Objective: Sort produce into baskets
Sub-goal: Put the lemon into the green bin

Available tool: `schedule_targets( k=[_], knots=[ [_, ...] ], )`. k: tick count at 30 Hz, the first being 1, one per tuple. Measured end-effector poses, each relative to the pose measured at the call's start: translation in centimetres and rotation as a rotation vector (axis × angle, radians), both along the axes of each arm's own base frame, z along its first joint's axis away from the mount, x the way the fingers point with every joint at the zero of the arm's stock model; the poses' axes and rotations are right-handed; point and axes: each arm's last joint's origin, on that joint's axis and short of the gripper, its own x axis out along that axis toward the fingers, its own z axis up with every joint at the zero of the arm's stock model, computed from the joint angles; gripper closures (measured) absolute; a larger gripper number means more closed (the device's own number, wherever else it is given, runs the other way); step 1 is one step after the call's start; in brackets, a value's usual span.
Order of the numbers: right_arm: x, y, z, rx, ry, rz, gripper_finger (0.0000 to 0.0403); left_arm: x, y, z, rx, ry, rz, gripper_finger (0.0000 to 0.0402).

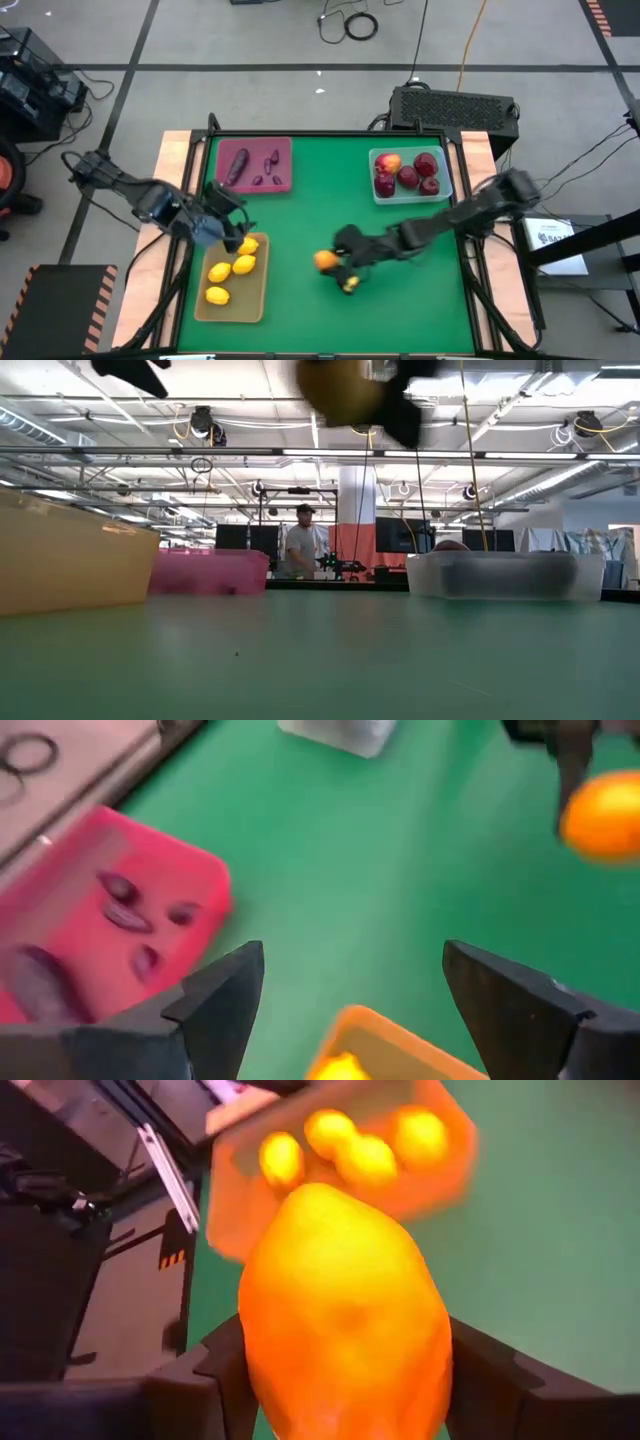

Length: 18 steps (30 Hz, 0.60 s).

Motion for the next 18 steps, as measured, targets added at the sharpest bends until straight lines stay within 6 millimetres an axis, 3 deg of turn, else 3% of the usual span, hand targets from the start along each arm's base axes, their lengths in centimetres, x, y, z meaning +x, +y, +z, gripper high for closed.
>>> schedule_targets(
  k=[6, 10, 14, 18],
  knots=[
    [11.0, 1.1, 0.0, -0.15, -0.12, 0.096, 0.0183, -0.8, 2.5, 1.1, 0.048, 0.009, -0.093, 0.0087],
    [16.9, 1.4, -0.5, -0.224, -0.198, 0.134, 0.0173, -1.7, 3.8, 1.8, 0.065, -0.007, -0.099, 0.0087],
    [20.6, 1.4, -1.6, -0.208, -0.223, 0.218, 0.0163, -2.7, 4.5, 2.3, 0.045, -0.046, -0.09, 0.0087],
    [22.5, 1.0, -2.9, -0.201, -0.187, 0.207, 0.0153, -4.0, 4.8, 1.5, 0.032, -0.059, -0.091, 0.0087]
  ],
)
